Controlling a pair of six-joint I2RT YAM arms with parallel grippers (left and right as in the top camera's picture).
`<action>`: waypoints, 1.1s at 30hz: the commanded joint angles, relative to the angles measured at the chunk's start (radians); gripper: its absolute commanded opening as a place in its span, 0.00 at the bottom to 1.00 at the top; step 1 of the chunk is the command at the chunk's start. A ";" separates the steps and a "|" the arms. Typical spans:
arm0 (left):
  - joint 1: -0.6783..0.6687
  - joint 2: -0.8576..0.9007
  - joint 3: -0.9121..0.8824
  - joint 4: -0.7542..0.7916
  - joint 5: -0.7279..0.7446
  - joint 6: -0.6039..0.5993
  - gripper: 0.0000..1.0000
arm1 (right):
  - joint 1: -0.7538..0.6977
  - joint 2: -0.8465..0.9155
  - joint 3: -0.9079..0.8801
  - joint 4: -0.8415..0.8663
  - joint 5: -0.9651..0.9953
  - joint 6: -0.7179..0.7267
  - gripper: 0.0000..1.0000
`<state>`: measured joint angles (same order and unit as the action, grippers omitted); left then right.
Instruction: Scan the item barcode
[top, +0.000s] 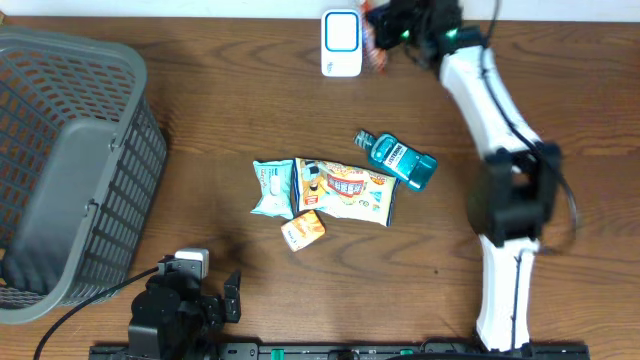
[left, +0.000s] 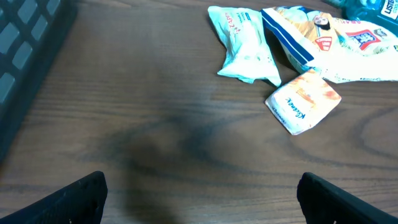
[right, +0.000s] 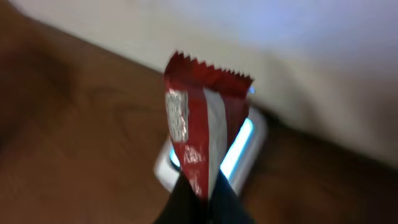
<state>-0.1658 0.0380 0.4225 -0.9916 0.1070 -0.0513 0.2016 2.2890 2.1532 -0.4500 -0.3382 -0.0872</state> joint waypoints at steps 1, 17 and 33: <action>-0.003 -0.001 0.004 -0.002 0.013 0.006 0.98 | -0.010 -0.119 0.021 -0.115 0.627 -0.130 0.01; -0.003 -0.001 0.004 -0.002 0.013 0.006 0.98 | -0.513 0.097 -0.156 -0.326 1.230 -0.002 0.01; -0.003 -0.001 0.004 -0.002 0.013 0.006 0.98 | -0.799 0.076 -0.158 -0.339 0.953 -0.082 0.99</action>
<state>-0.1658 0.0383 0.4225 -0.9916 0.1070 -0.0513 -0.5854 2.4390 1.9812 -0.7891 0.7357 -0.1516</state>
